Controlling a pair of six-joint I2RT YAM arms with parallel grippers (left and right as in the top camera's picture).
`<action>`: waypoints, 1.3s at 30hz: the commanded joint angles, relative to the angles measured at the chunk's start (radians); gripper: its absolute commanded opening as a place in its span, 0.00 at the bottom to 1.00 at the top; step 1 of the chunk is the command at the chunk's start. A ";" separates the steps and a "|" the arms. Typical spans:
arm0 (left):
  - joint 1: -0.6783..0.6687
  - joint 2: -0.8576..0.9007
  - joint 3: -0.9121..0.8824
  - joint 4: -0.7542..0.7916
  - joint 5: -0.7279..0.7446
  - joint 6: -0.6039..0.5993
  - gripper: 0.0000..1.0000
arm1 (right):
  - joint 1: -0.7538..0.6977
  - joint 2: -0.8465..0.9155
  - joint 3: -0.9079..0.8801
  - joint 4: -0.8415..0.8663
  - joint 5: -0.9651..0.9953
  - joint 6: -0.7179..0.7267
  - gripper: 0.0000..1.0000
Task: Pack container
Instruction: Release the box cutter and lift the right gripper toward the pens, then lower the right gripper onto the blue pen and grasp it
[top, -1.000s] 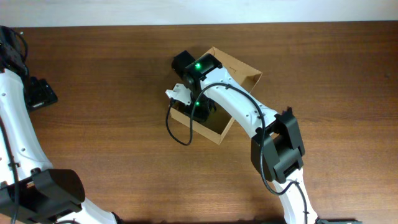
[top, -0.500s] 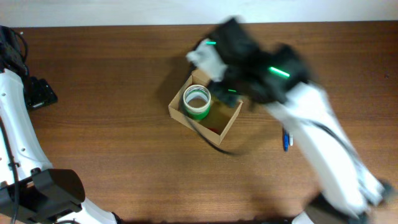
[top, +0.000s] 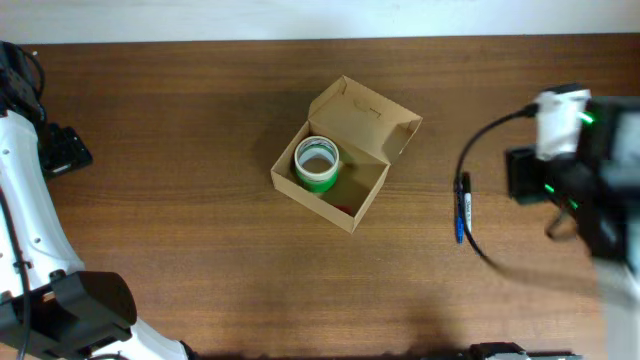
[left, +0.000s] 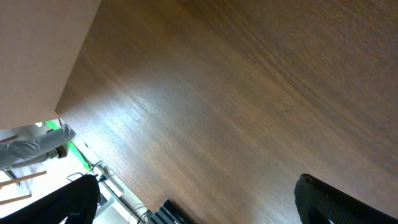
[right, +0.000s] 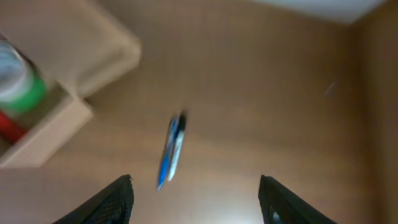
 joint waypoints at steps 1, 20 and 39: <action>0.003 0.011 -0.003 -0.001 0.001 0.012 1.00 | -0.030 0.148 -0.151 0.023 -0.084 0.138 0.64; 0.003 0.011 -0.003 -0.001 0.001 0.012 1.00 | -0.024 0.663 -0.209 0.137 -0.167 0.164 0.52; 0.003 0.011 -0.003 0.000 0.001 0.012 1.00 | -0.025 0.663 -0.357 0.302 -0.167 0.175 0.52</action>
